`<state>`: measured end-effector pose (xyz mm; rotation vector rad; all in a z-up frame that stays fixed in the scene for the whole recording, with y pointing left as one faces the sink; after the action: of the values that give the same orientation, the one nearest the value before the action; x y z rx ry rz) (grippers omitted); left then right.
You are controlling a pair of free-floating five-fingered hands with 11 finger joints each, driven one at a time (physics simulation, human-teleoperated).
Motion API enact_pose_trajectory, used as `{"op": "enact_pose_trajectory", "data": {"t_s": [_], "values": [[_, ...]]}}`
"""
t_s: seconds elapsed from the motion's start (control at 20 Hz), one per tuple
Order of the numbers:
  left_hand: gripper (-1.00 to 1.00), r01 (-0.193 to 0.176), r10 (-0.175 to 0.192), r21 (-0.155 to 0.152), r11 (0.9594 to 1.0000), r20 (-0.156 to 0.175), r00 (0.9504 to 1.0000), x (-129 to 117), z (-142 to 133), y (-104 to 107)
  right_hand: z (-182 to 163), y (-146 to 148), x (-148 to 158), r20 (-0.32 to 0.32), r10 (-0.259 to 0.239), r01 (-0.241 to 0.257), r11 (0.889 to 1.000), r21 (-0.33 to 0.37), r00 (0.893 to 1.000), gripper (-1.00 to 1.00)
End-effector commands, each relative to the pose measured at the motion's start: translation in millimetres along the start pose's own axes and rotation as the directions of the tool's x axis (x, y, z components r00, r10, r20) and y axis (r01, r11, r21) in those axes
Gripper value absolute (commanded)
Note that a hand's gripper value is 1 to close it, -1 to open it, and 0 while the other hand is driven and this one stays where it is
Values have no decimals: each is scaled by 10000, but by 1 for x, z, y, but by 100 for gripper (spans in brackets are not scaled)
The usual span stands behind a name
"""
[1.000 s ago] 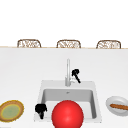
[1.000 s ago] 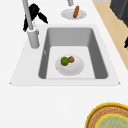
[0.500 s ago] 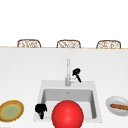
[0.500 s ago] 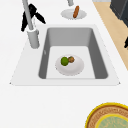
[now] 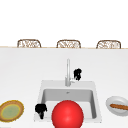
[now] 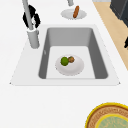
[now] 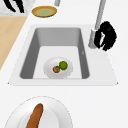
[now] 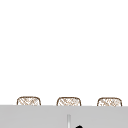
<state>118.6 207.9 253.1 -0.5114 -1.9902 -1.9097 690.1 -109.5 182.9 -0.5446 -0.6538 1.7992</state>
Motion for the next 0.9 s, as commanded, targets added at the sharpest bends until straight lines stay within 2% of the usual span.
{"op": "enact_pose_trajectory", "data": {"t_s": [0.0, 0.1, 0.2, 0.4, 0.65, 0.85], "values": [[0, 0, 0, 0, 10000, 0, 10000, 0, 0, 0, 1, 5, -13, 477, -75, 82, 9999, -139, 9988, 100], [0, 0, 0, 0, 10000, 0, 10000, 0, 0, 0, 3, -2, -4, 278, -155, 171, 9981, -584, 9995, 100], [0, 0, 0, 0, 10000, 0, 10000, 0, 0, 0, 9, -13, 1, 124, 29, -21, 9984, -566, 9999, 100], [0, 0, 0, 0, 10000, 0, 10000, 0, 0, 0, 4, -15, 7, 112, 91, -84, 9979, -635, 9999, 100], [0, 0, 0, 0, 10000, 0, 10000, 0, 0, 0, 5, -17, 9, 178, -70, 87, 9955, -943, 9998, 100], [0, 0, 0, 0, 10000, 0, 10000, 0, 0, 0, 9, -18, 18, -185, -33, 12, 9937, -1118, 9998, 100]]}}
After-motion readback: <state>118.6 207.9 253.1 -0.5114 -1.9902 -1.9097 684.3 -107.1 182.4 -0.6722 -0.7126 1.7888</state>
